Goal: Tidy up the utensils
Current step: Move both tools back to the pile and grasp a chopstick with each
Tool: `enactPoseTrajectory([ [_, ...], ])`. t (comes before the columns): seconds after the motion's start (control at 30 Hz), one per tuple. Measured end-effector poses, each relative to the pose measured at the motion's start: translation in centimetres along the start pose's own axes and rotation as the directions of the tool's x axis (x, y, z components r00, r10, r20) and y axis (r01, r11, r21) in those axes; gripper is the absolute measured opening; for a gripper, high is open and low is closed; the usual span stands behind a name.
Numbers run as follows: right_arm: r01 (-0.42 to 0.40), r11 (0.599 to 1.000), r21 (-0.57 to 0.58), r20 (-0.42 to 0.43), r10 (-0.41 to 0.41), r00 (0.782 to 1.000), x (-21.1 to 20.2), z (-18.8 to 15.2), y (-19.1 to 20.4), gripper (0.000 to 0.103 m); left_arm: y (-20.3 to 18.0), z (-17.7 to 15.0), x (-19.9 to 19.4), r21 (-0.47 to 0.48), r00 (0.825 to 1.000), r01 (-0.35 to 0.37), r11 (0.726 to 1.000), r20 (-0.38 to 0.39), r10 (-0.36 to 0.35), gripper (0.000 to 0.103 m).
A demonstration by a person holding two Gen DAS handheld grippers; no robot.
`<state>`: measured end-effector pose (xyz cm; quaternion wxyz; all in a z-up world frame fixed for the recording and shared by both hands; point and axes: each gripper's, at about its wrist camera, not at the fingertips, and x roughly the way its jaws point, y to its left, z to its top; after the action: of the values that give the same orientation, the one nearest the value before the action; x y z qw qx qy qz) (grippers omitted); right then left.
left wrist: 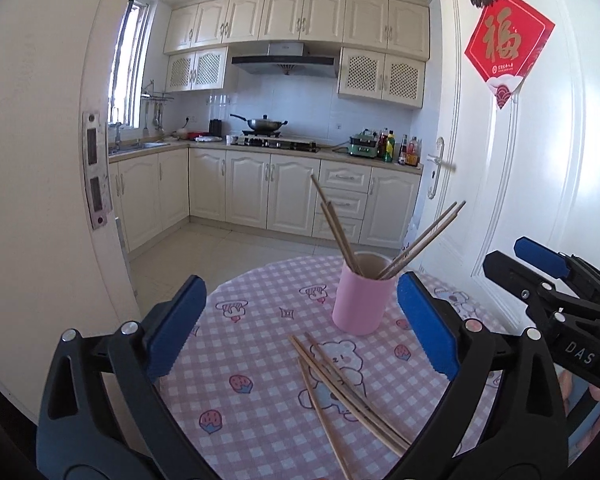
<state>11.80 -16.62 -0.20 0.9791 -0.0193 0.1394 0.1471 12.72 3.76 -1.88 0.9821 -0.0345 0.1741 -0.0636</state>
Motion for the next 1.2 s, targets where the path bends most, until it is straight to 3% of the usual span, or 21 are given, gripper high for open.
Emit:
enactPoseTrajectory([
  [0.1,-0.004,1.0,0.005,-0.045,0.005,0.999,0.9,-1.4,-0.1,0.065,1.1,-1.4,1.5,-0.03,0.996,0.022,0.999,-0.088,-0.025,0.094],
  [0.2,-0.009,1.0,0.014,-0.108,0.011,0.994,2.4,-3.1,-0.2,0.065,1.6,-3.0,3.7,-0.05,0.978,0.034,0.998,-0.205,-0.044,0.094],
  [0.37,-0.008,0.999,0.038,-0.237,0.017,0.971,5.1,-6.4,-0.6,0.065,1.3,-6.2,7.7,-0.024,0.922,0.01,1.0,-0.388,-0.018,0.094],
  [0.47,-0.009,0.998,0.058,-0.303,0.027,0.953,6.5,-8.0,-1.0,0.065,1.2,-7.8,9.5,-0.027,0.896,0.004,1.0,-0.444,-0.015,0.094],
  [0.73,-0.031,0.995,0.091,-0.383,0.064,0.921,8.7,-9.5,-1.6,0.065,-0.1,-10.6,13.3,0.035,0.834,-0.014,0.999,-0.551,0.032,0.094],
  [0.8,-0.041,0.995,0.095,-0.407,0.076,0.91,9.4,-9.7,-1.7,0.065,-0.2,-11.0,14.0,0.021,0.818,0.001,1.0,-0.575,0.011,0.075],
  [0.83,-0.044,0.994,0.096,-0.415,0.08,0.907,9.8,-9.8,-1.7,0.065,-0.2,-11.3,14.5,0.008,0.804,0.009,1.0,-0.594,-0.003,0.072],
  [0.93,-0.062,0.994,0.086,-0.456,0.095,0.885,11.2,-10.2,-1.4,0.065,-0.7,-11.2,15.0,0.061,0.809,0.001,0.998,-0.586,0.035,0.068],
  [1.1,-0.11,0.992,0.056,-0.511,0.123,0.851,13.7,-10.4,-0.1,0.06,-0.1,-10.9,15.8,0.077,0.818,0.005,0.997,-0.573,0.04,0.034],
  [1.2,-0.131,0.991,0.036,-0.534,0.13,0.835,15.0,-10.2,0.8,0.052,0.7,-10.7,16.0,0.056,0.819,0.017,0.998,-0.574,0.018,0.025],
])
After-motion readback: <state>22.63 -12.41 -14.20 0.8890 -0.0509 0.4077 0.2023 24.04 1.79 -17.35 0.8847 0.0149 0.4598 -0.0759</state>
